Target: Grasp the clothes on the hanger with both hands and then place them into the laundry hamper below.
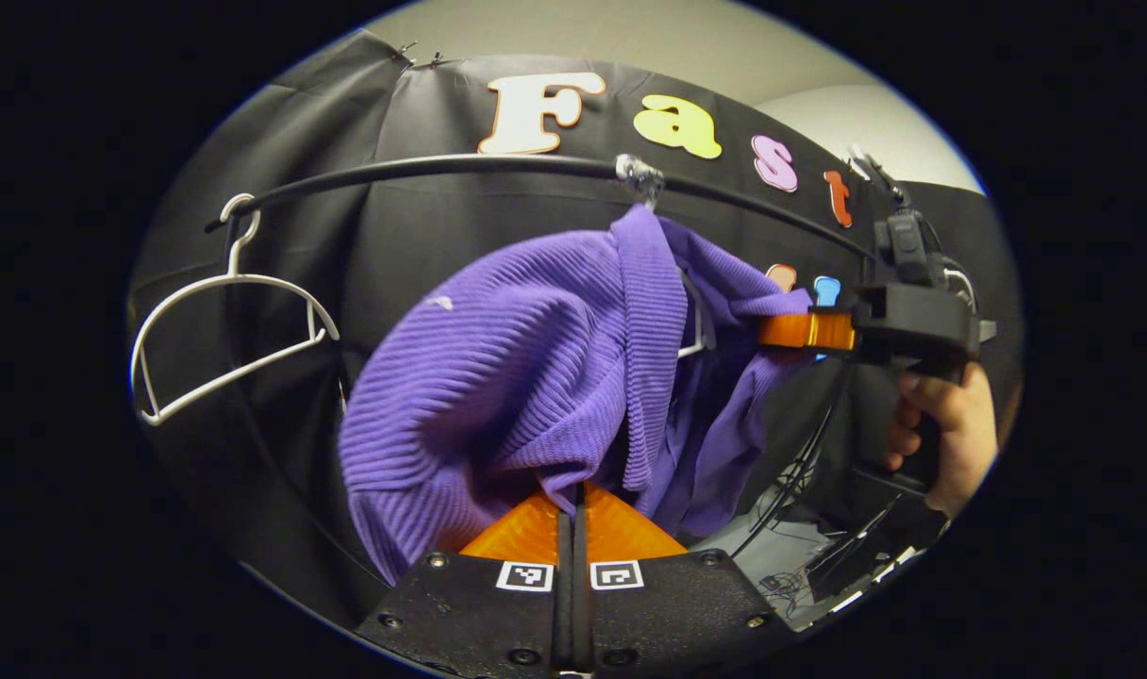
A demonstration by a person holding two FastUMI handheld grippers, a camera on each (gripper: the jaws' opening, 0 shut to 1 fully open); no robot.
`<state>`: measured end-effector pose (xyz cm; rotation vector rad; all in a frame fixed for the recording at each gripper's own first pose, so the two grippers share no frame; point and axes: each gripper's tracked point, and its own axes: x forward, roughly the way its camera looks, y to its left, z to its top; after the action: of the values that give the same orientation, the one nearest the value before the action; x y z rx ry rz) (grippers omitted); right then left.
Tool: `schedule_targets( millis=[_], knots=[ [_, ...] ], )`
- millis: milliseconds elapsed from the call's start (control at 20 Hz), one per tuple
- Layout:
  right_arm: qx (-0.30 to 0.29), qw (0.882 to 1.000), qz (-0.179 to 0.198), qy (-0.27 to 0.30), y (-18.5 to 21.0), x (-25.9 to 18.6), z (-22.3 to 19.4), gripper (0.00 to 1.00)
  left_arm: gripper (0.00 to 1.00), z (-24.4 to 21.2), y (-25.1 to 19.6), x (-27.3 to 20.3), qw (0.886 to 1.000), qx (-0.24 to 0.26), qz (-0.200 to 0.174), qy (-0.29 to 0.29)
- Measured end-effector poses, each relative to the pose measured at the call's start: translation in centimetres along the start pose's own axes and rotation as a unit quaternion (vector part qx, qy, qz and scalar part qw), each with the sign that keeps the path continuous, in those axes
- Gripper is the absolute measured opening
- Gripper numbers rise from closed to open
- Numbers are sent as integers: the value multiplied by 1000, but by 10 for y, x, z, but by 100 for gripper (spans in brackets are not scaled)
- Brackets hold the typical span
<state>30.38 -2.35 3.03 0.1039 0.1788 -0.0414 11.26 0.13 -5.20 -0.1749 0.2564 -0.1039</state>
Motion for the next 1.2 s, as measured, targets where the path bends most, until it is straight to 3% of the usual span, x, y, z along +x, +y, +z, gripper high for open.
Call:
schedule_targets(
  millis=[350, 550, 700, 750, 800, 950, 1100, 1200],
  knots=[
    [-26, 1000, -8, -15, -4, -3, 7, 5, 0, 44, 9, -44, 999, -3, -17, -34],
    [-23, 999, -7, -25, -3, -6, 10, 5, 0, 28, 2, -44, 999, -11, -25, -15],
    [-25, 999, -4, -29, -3, -7, 8, 5, 0, -12, -2, -34, 1000, -14, -8, 16],
    [-23, 999, 0, -27, -1, -7, 6, 0, 9, -28, -11, -29, 999, -18, -23, 29],
    [-24, 999, 4, -24, 0, -8, 3, 0, 30, -42, -23, -31, 998, -22, -35, 43],
    [-29, 999, 7, -17, 1, -6, -4, 5, 94, -78, -25, -30, 998, -1, -12, 58],
    [-23, 1000, 8, -16, 3, -5, -6, 5, 94, -95, -7, -27, 996, 67, 44, 32],
    [-23, 1000, 7, -17, 5, -4, -10, 5, 94, -112, -1, -16, 995, 72, 63, 40]
  ],
)
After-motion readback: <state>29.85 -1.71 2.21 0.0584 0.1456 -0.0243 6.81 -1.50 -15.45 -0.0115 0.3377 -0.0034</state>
